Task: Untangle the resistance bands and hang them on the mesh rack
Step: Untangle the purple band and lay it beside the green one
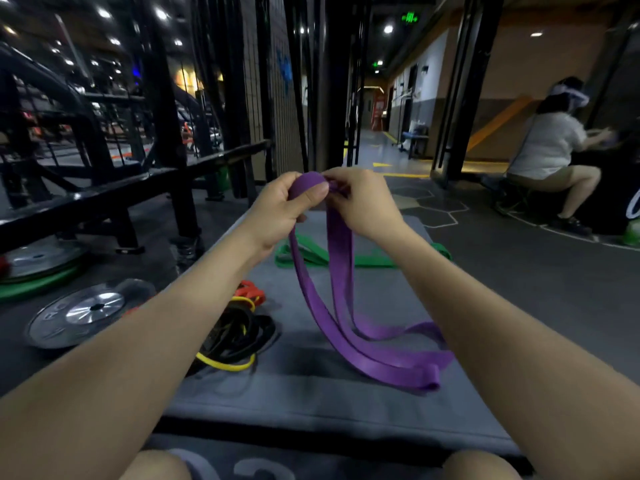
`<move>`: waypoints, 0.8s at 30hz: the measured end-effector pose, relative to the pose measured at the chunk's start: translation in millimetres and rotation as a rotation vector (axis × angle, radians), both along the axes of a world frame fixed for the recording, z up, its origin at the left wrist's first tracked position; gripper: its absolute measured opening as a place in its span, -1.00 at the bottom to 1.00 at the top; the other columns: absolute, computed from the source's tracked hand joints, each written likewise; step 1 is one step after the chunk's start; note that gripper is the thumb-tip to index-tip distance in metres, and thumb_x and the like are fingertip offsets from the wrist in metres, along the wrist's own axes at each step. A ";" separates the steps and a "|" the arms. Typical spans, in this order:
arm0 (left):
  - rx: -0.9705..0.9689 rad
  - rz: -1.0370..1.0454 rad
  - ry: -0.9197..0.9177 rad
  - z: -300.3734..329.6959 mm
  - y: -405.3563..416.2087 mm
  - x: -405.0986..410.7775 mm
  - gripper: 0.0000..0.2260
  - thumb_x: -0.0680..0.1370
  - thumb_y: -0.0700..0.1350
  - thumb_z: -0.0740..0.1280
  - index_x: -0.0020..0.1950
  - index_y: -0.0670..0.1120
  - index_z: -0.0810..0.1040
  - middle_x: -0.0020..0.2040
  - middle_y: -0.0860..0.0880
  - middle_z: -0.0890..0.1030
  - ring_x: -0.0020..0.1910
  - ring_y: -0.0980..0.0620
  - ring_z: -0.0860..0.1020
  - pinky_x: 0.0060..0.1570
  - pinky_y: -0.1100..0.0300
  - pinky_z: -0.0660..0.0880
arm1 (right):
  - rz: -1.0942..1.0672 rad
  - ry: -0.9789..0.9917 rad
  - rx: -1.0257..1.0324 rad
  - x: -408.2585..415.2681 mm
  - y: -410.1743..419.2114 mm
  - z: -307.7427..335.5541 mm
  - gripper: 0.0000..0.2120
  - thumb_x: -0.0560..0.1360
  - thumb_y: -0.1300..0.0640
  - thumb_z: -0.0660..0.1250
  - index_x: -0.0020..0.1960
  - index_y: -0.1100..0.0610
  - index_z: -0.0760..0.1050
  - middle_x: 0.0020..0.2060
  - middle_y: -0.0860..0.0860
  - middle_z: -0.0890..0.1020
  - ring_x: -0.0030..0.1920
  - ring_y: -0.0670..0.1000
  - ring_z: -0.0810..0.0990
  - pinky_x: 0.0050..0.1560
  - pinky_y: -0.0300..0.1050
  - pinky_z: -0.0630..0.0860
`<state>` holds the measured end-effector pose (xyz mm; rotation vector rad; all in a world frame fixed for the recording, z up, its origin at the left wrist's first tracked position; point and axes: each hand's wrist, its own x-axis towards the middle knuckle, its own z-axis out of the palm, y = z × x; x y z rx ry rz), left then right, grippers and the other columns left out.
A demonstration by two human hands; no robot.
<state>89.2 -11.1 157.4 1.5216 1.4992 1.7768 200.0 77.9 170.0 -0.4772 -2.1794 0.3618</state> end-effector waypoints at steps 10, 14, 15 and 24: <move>-0.014 -0.016 0.083 96.8 2.7 30.9 -0.78 0.48 -0.18 0.39 0.11 -0.14 0.50 -0.08 -0.02 0.55 -0.17 0.13 0.50 -0.16 0.29 0.43 | -0.163 -0.009 0.160 38.6 1.2 105.7 -0.70 0.47 0.26 0.20 0.11 0.04 0.59 -0.05 0.05 0.66 -0.03 0.09 0.59 0.01 0.11 0.55; 0.063 -0.011 0.055 123.3 2.2 40.8 -0.74 0.50 -0.13 0.36 0.17 -0.15 0.50 -0.08 0.02 0.55 -0.16 0.16 0.50 -0.22 0.35 0.47 | -0.194 0.022 0.216 47.5 2.3 134.0 -0.71 0.46 0.26 0.23 0.11 0.06 0.59 -0.09 0.04 0.66 -0.08 0.07 0.59 -0.03 0.07 0.56; 0.080 -0.010 0.050 128.1 3.1 43.2 -0.79 0.52 -0.12 0.34 0.14 -0.13 0.53 -0.11 0.04 0.55 -0.15 0.15 0.49 -0.17 0.32 0.48 | -0.195 0.031 0.222 48.8 2.1 139.4 -0.71 0.46 0.26 0.23 0.10 0.06 0.59 -0.10 0.04 0.66 -0.09 0.06 0.60 -0.04 0.08 0.56; 0.113 0.012 -0.015 148.5 14.5 46.7 -0.77 0.57 -0.11 0.27 0.20 -0.13 0.51 -0.04 0.00 0.53 -0.04 0.09 0.47 0.01 0.21 0.43 | -0.179 0.045 0.208 48.9 4.8 165.5 -0.77 0.48 0.21 0.24 0.03 0.06 0.63 -0.18 0.05 0.66 -0.16 0.05 0.59 -0.09 0.03 0.56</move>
